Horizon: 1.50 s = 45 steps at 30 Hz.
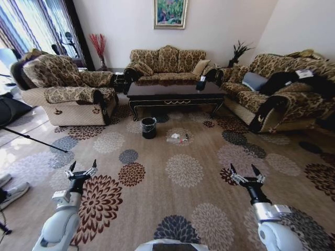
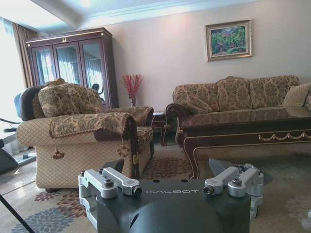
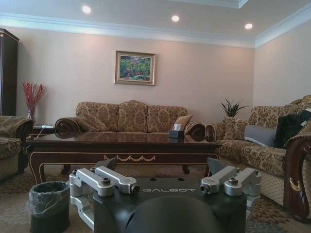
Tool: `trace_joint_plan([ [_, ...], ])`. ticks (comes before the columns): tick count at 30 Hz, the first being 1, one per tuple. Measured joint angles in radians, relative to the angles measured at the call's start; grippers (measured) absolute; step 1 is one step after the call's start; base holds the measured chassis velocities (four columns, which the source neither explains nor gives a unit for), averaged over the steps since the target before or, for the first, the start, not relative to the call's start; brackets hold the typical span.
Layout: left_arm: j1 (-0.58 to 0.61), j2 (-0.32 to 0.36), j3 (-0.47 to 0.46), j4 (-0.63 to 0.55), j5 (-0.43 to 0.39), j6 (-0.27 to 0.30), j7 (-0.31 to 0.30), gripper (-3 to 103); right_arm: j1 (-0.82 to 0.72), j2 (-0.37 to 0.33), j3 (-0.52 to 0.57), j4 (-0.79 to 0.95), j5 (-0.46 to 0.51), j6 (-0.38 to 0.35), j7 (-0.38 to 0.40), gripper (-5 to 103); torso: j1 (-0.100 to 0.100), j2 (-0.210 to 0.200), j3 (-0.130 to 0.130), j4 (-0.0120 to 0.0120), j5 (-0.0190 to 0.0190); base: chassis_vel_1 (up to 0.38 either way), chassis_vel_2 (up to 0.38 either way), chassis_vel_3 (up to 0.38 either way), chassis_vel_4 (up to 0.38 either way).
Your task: Move to the front of the table and pick up the trash from the floor, then place it into the trash bin.
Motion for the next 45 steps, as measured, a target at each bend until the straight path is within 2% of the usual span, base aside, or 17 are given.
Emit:
trace_joint_plan([
  [16,0.009,0.008,0.001,-0.007,-0.002,-0.008,0.010,99,-0.016,0.004,-0.001,0.005,-0.019,0.006,-0.011,100,-0.029,-0.070,-0.041,-0.0001,0.0000,0.000,0.000,0.000,0.000],
  [26,0.038,0.046,0.017,-0.028,-0.013,-0.043,0.061,99,-0.026,-0.026,0.002,-0.025,-0.109,0.043,-0.061,100,-0.045,-0.114,-0.068,0.0000,0.0001,0.000,0.000,0.000,0.000],
  [32,0.049,0.060,0.027,-0.050,-0.013,-0.055,0.081,99,-0.023,-0.031,-0.002,-0.030,-0.109,0.044,-0.073,100,-0.056,-0.138,-0.082,0.0000,0.0001,0.000,0.000,0.000,0.000],
  [45,0.048,0.058,0.033,-0.050,-0.008,-0.056,0.082,99,-0.033,-0.024,-0.004,-0.029,-0.109,0.046,-0.076,100,-0.076,-0.193,-0.117,0.0000,0.0000,0.000,0.000,0.000,0.000],
])
